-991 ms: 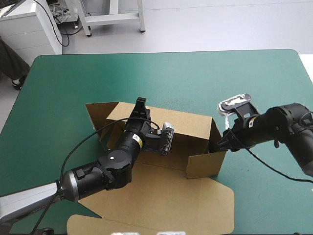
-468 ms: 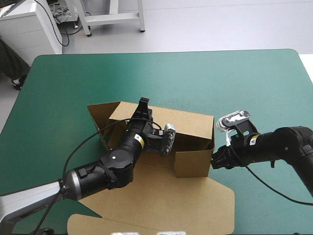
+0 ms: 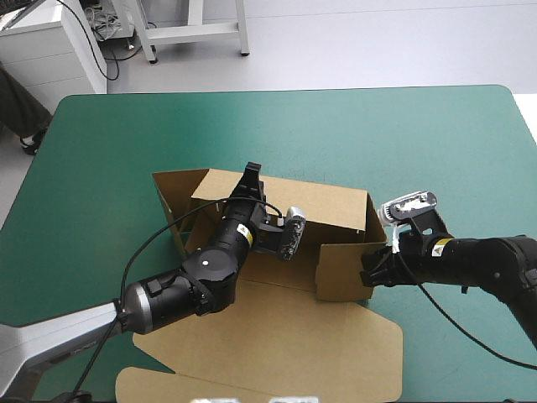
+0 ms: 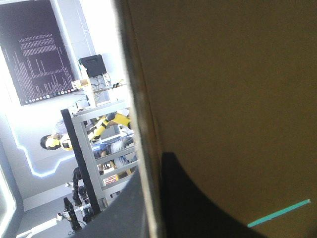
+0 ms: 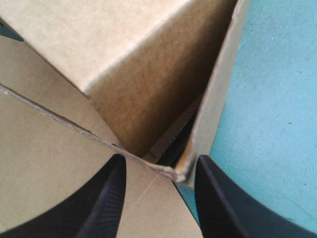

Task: Fold the box

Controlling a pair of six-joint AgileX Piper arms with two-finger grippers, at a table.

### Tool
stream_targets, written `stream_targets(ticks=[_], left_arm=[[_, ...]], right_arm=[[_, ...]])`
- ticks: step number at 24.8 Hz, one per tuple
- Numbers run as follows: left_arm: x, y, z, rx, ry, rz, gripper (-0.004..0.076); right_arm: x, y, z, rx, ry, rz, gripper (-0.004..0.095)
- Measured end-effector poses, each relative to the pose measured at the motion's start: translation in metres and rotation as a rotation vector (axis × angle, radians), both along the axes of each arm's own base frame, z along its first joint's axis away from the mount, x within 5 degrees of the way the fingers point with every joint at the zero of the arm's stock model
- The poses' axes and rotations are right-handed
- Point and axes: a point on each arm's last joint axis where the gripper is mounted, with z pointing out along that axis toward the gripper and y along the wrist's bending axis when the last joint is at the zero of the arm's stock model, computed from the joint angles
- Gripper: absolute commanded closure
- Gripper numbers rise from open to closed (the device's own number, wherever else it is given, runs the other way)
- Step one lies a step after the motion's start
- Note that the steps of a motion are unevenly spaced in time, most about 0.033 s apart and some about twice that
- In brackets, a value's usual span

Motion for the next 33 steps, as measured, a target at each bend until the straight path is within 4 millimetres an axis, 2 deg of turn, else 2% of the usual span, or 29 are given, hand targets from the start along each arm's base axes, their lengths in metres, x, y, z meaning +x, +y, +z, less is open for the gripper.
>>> stream_targets(ticks=[3, 10, 15, 19, 24, 27, 30, 33], left_arm=[[0.001, -0.003, 0.004, -0.026, 0.013, 0.012, 0.0731], [0.001, -0.003, 0.004, -0.058, 0.045, 0.026, 0.0731], [0.003, -0.002, 0.004, -0.062, 0.052, 0.038, 0.0731], [0.004, -0.001, 0.004, -0.058, 0.051, 0.049, 0.0731], [0.003, -0.001, 0.005, -0.068, 0.058, 0.052, 0.0731], [0.003, -0.001, 0.005, -0.069, 0.06, 0.052, 0.0731], [0.003, -0.002, 0.005, -0.071, 0.061, 0.05, 0.0731], [0.003, -0.002, 0.005, -0.071, 0.062, 0.05, 0.0731]], right_arm=[[0.006, 0.001, -0.007, 0.008, 0.004, -0.017, 0.0505], [0.014, 0.005, -0.006, 0.044, -0.037, -0.044, 0.0505], [0.023, 0.028, -0.016, 0.015, -0.066, 0.008, 0.0505], [0.029, 0.03, -0.021, 0.015, -0.043, -0.078, 0.0505], [0.039, 0.029, -0.02, 0.029, -0.096, -0.159, 0.0506], [0.044, 0.031, -0.024, 0.04, -0.094, -0.176, 0.0558], [0.05, 0.034, -0.03, 0.039, -0.061, -0.19, 0.0651], [0.053, 0.036, -0.03, 0.038, -0.058, -0.193, 0.0798]])
